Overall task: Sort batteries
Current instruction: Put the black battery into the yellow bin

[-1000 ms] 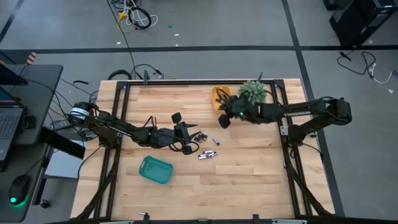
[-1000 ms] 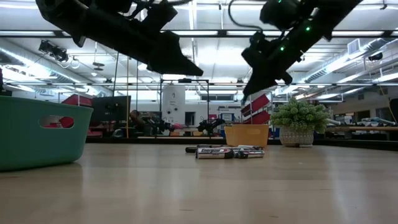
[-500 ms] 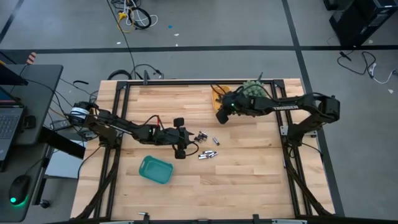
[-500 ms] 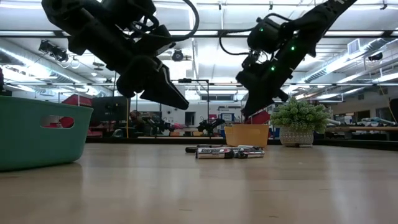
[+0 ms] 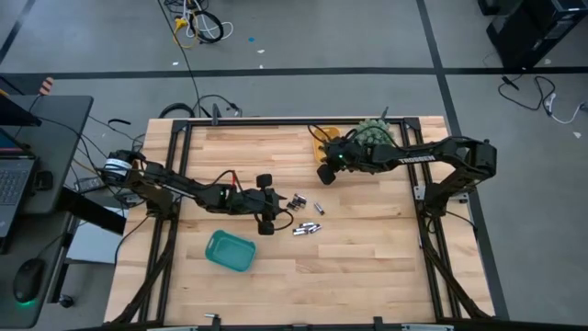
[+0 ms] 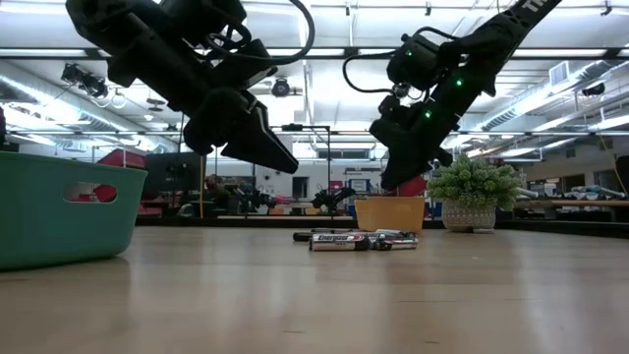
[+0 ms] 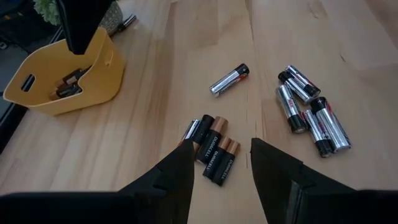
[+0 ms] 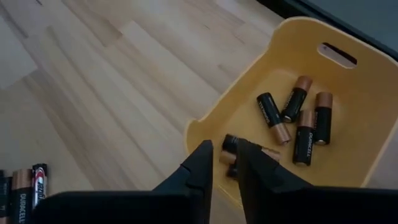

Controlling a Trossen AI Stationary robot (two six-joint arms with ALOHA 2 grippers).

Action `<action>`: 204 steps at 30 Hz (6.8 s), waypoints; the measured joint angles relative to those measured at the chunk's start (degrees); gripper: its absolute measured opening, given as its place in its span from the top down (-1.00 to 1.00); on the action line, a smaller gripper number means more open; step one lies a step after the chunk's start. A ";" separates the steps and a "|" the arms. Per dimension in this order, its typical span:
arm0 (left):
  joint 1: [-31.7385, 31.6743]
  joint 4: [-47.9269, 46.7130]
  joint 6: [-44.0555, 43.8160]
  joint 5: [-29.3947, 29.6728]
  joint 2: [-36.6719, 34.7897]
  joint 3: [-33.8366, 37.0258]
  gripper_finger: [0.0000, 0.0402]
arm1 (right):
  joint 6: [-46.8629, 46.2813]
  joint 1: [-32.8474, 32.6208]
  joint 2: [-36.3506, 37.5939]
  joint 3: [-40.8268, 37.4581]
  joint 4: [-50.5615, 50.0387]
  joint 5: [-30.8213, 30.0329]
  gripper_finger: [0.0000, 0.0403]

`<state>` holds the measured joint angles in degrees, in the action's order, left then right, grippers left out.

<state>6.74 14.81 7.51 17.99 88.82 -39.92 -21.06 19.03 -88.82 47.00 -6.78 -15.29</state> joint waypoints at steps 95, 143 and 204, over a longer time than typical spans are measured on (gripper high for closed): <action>-5.01 13.75 2.38 -16.84 17.14 0.00 0.30 | 5.95 -19.30 13.77 -0.07 4.56 -6.30 0.72; -8.48 14.35 5.33 -24.53 17.42 0.02 0.30 | 5.60 -19.45 13.77 -0.07 4.58 -6.29 0.72; -8.11 12.60 -0.30 -20.21 16.48 0.02 0.30 | 23.06 -25.53 14.36 -0.04 29.21 -14.38 0.99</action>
<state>-1.37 27.41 7.21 -2.22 105.30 -39.90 2.00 -6.50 -74.46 46.96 22.43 -29.67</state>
